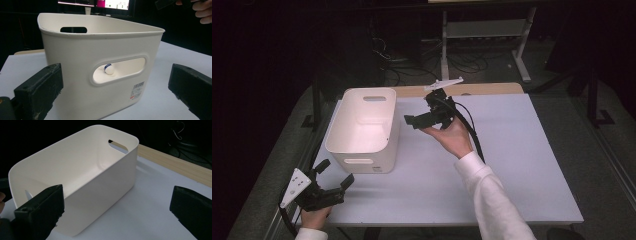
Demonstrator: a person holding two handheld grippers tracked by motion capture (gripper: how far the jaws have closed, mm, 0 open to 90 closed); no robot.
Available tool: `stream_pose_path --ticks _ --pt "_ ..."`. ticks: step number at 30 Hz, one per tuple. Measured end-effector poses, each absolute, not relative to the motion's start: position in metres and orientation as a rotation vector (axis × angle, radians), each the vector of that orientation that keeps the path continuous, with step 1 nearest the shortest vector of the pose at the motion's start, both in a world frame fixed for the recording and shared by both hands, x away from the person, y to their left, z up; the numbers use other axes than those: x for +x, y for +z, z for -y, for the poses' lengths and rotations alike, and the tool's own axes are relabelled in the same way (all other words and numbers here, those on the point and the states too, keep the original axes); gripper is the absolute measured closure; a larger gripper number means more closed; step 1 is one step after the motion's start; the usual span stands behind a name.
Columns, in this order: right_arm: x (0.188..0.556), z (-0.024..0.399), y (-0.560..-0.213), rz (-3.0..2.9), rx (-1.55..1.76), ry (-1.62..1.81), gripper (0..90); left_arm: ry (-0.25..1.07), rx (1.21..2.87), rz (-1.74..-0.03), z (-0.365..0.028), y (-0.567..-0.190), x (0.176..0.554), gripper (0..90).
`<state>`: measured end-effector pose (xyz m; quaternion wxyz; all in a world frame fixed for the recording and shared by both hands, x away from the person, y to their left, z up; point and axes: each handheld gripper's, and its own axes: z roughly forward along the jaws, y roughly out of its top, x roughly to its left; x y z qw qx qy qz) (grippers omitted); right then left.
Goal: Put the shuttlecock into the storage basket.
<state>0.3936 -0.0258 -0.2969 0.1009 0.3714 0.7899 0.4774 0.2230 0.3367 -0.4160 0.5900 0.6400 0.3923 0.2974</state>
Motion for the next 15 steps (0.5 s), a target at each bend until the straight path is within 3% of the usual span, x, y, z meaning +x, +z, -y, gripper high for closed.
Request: stream_pose_path --ticks 15 --pt "0.393 0.069 -0.301 -2.282 1.163 1.456 0.0 0.698 1.494 -0.919 -0.337 -0.416 0.224 0.0"
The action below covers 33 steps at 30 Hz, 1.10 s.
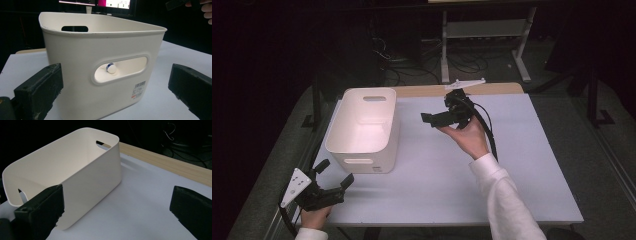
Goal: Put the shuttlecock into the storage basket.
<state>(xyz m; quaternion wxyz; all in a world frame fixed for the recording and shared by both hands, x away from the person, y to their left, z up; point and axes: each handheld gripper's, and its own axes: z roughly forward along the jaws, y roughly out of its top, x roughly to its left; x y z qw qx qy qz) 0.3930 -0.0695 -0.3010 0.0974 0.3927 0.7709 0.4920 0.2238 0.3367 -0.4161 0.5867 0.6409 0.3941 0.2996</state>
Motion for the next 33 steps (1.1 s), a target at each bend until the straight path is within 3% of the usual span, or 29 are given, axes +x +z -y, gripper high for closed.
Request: stream_pose_path --ticks 33 --pt "0.381 0.146 -0.340 -2.216 1.235 1.414 0.0 0.694 1.510 -0.925 -0.335 -0.417 0.225 0.0"
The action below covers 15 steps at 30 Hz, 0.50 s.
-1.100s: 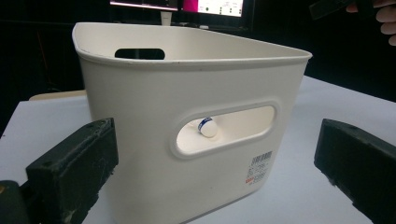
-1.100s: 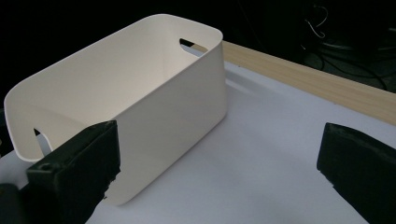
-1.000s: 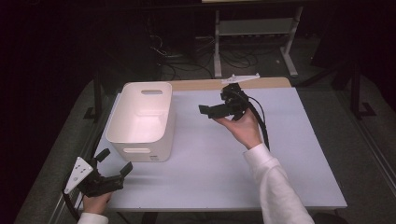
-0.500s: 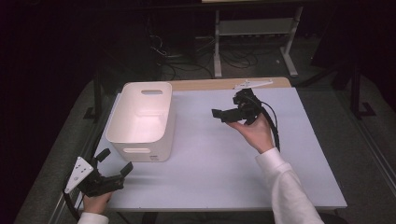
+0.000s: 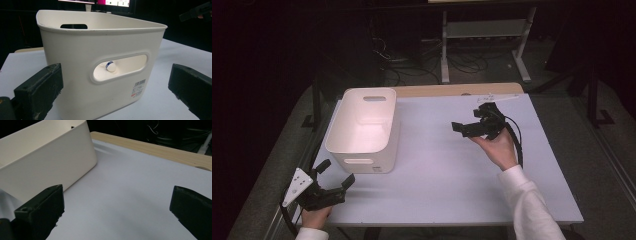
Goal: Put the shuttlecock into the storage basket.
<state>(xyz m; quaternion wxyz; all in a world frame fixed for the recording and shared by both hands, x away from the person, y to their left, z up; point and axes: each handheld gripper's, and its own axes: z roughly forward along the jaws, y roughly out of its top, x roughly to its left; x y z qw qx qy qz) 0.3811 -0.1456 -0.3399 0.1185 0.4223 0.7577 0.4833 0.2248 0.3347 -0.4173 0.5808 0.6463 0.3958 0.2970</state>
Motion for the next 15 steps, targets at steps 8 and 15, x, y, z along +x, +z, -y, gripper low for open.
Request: stream_pose_path --ticks 8,15 --pt "0.374 0.168 -0.351 -2.175 1.232 1.442 0.0 0.687 1.506 -0.930 -0.333 -0.418 0.225 0.0" --pt "0.367 0.182 -0.355 -2.131 1.197 1.481 0.0 0.689 1.511 -0.933 -0.333 -0.418 0.226 0.0"
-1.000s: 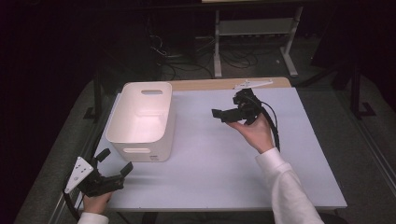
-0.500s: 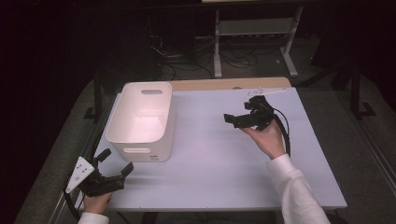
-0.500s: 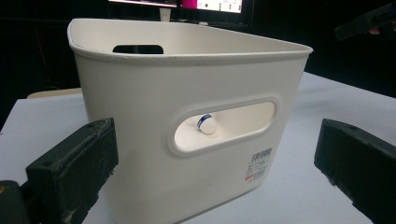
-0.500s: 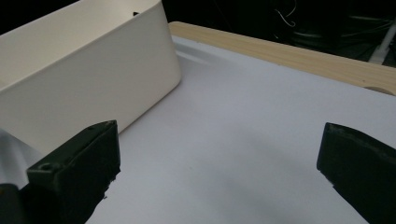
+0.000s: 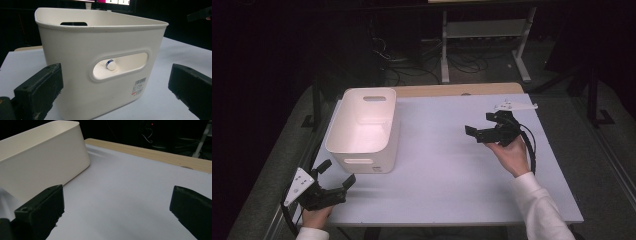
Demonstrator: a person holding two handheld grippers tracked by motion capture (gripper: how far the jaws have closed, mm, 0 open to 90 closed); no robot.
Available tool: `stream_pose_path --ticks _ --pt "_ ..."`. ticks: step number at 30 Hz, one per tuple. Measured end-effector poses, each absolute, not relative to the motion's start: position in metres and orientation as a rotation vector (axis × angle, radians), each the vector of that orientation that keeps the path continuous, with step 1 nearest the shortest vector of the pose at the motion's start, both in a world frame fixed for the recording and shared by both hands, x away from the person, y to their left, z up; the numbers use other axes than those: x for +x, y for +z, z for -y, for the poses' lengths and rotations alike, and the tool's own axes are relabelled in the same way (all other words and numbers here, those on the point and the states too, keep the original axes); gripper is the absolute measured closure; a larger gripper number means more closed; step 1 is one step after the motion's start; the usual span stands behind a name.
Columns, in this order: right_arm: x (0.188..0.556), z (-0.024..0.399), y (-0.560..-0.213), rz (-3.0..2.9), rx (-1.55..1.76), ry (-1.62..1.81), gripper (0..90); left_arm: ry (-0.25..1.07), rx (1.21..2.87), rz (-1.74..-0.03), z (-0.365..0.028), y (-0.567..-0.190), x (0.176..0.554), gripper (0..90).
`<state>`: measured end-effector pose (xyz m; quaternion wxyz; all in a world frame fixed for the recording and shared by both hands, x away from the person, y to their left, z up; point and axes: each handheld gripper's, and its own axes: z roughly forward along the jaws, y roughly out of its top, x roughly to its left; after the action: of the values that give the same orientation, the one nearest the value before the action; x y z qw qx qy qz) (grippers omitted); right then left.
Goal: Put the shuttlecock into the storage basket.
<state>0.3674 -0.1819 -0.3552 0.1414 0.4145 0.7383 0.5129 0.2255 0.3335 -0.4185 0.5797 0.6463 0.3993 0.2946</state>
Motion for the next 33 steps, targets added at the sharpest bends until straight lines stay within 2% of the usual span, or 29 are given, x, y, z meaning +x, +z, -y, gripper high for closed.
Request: stream_pose_path --ticks 33 --pt "0.335 0.226 -0.397 -2.007 1.109 1.495 0.0 0.680 1.518 -0.935 -0.333 -0.419 0.226 0.0"
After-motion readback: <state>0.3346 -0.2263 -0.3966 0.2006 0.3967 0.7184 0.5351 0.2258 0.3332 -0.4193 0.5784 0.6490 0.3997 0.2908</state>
